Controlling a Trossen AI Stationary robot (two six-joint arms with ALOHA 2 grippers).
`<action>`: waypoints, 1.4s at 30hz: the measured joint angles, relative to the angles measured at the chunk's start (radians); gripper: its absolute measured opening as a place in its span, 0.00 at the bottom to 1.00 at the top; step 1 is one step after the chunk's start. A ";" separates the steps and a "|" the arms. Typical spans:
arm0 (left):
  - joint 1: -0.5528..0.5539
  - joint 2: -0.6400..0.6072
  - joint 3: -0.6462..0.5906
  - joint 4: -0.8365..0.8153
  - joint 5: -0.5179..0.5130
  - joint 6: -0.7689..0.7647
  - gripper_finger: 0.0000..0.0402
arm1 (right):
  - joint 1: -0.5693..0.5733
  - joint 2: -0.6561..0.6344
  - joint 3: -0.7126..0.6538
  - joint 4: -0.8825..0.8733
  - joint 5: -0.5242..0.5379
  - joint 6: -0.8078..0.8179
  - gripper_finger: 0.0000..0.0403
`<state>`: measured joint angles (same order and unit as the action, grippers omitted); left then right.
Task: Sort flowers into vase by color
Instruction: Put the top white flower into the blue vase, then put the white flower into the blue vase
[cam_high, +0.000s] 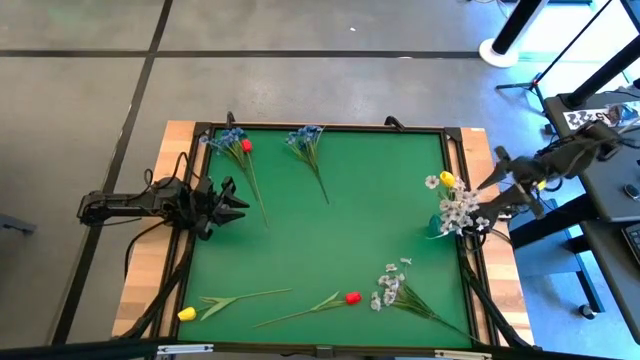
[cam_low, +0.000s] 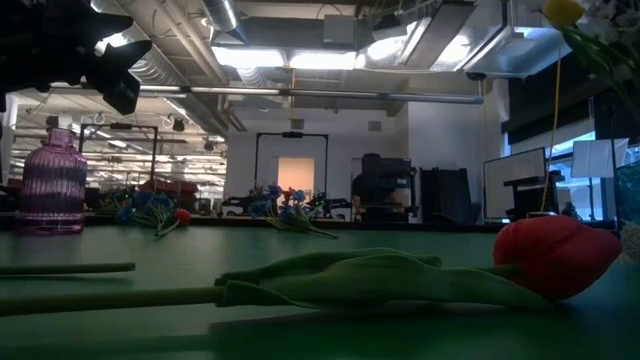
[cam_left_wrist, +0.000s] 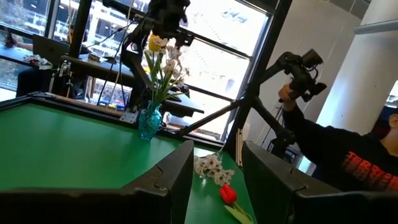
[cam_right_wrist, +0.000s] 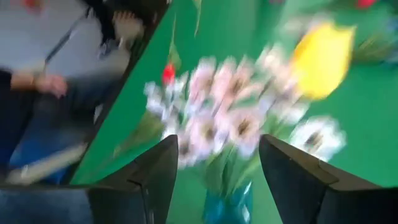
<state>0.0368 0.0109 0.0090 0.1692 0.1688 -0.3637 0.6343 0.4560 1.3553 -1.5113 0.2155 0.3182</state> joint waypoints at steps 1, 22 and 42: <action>0.000 0.000 0.000 0.000 0.000 0.000 0.33 | 0.000 0.005 0.024 -0.001 0.035 -0.001 0.56; 0.000 0.000 0.000 0.000 0.000 0.000 0.33 | 0.000 0.142 -0.110 0.740 0.051 -0.192 0.56; 0.000 0.000 0.000 0.000 0.000 0.000 0.33 | 0.435 0.772 -0.190 0.954 0.128 0.404 0.56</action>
<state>0.0372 0.0109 0.0090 0.1694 0.1684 -0.3637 1.0697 1.2285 1.1648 -0.5571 0.3431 0.7220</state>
